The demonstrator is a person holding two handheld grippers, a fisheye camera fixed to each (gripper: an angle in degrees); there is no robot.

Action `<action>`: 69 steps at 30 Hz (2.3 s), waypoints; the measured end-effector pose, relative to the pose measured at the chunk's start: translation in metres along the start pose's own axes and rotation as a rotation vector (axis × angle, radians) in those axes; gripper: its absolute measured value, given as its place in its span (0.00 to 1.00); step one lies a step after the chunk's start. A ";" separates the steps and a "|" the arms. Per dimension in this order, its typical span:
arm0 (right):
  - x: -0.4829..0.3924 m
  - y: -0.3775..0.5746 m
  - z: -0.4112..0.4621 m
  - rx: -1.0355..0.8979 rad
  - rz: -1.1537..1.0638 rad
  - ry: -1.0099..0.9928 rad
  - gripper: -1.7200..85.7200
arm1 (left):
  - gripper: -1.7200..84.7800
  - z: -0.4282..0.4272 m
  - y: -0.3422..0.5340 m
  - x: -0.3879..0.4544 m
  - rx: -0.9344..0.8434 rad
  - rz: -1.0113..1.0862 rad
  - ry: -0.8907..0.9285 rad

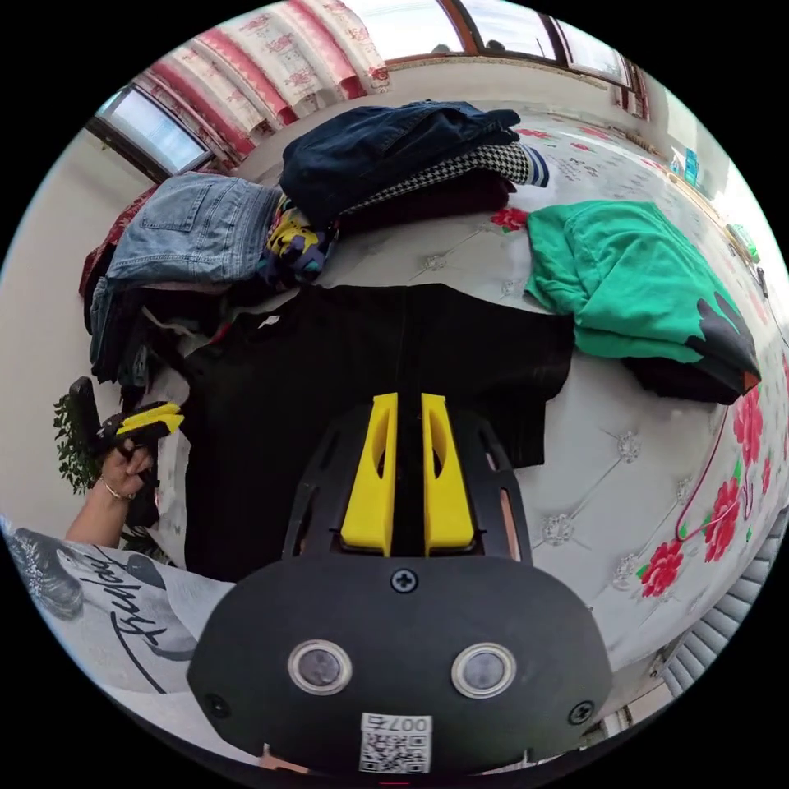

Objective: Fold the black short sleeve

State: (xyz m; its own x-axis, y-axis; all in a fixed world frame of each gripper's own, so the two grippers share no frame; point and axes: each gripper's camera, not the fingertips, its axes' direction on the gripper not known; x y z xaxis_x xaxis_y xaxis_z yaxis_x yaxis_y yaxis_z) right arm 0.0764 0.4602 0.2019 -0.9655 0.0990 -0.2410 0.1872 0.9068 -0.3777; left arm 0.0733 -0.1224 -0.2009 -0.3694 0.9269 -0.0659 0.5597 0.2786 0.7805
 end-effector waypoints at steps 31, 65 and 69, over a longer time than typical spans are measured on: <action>-0.267 -0.148 0.162 -0.216 -0.778 -0.025 0.03 | 0.02 0.018 0.012 0.028 -0.172 -0.336 -0.277; 0.174 -0.035 -0.033 0.266 0.558 -0.237 0.03 | 0.06 -0.022 -0.010 0.029 -0.174 -0.313 -0.289; 0.048 -0.074 -0.058 0.169 -0.138 -0.186 0.02 | 0.06 -0.047 0.009 0.027 -0.144 -0.353 -0.330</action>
State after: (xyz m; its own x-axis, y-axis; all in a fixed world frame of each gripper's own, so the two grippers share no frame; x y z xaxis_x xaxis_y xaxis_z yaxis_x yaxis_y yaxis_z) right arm 0.0054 0.4220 0.2700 -0.9371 -0.1115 -0.3309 0.0990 0.8238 -0.5581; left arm 0.0334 -0.1066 -0.1666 -0.2510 0.8189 -0.5162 0.3265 0.5736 0.7512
